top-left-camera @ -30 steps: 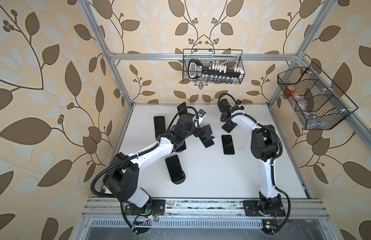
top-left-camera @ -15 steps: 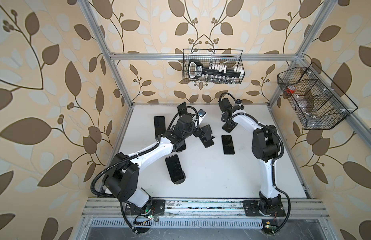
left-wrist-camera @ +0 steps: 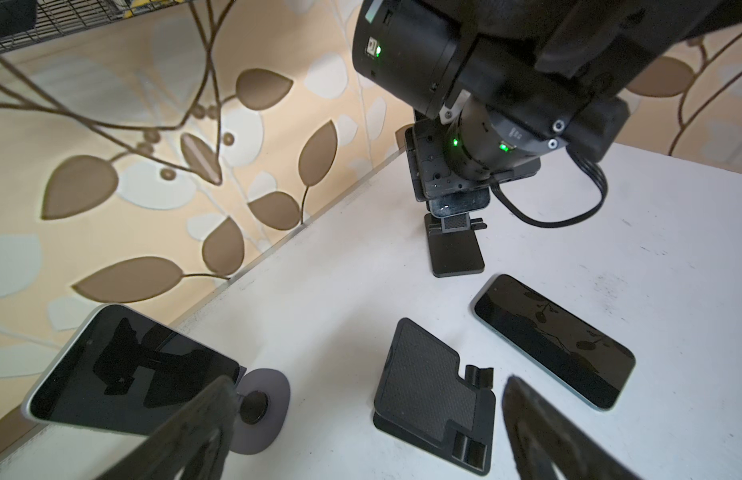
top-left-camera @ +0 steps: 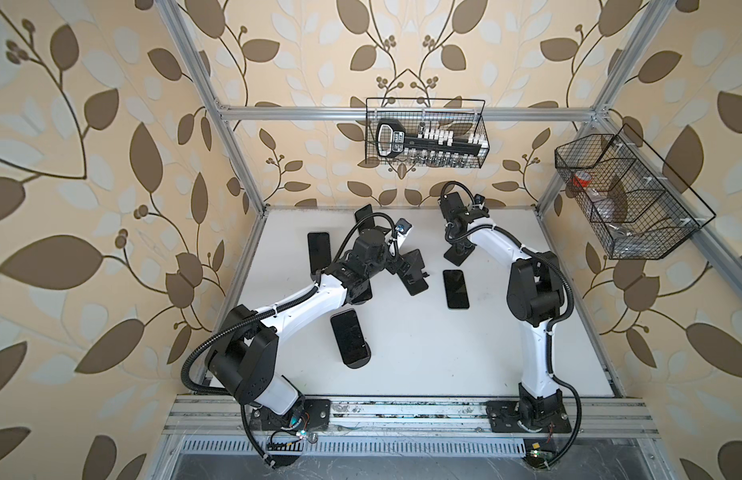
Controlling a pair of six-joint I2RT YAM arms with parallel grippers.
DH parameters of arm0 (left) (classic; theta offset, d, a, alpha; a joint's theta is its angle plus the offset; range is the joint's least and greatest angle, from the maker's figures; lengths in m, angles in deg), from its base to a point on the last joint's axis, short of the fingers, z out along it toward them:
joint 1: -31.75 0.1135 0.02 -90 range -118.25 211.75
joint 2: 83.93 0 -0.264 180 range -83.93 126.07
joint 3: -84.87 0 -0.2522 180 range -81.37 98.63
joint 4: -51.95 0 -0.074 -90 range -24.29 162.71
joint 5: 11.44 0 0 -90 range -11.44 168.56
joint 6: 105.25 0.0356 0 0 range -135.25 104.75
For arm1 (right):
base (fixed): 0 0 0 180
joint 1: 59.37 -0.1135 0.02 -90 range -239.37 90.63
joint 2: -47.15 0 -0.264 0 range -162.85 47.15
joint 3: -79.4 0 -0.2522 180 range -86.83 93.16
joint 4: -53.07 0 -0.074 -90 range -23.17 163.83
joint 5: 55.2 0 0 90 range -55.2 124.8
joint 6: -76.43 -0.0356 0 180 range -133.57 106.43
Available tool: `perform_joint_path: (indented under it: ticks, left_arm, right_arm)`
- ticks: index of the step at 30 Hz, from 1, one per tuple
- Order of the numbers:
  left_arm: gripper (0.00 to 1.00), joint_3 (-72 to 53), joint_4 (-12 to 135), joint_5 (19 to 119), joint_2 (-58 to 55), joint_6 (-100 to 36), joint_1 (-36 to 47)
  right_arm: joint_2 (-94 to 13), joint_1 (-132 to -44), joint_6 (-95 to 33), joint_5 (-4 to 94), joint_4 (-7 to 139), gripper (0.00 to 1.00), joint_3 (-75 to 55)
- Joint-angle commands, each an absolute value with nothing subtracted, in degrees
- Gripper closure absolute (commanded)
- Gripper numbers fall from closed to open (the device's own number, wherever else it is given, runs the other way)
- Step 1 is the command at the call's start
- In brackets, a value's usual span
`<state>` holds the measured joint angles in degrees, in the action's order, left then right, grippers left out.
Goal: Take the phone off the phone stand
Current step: 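Carry the held black phone back toward the robot with the right gripper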
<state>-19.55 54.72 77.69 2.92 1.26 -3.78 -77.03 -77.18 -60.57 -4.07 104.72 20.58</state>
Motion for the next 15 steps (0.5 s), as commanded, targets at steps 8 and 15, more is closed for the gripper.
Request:
perform_joint_path:
  ticks: [8,15]
  left_arm:
    - [0.01,-19.9,52.1,78.7,0.8,1.7,-3.2]
    - [0.01,-19.8,51.9,78.6,0.4,1.4,-3.2]
  right_arm:
    - [-71.6,-77.0,-58.8,-3.3,100.6,0.48,18.0]
    - [-70.5,-77.1,-57.6,-3.2,99.6,0.47,16.9]
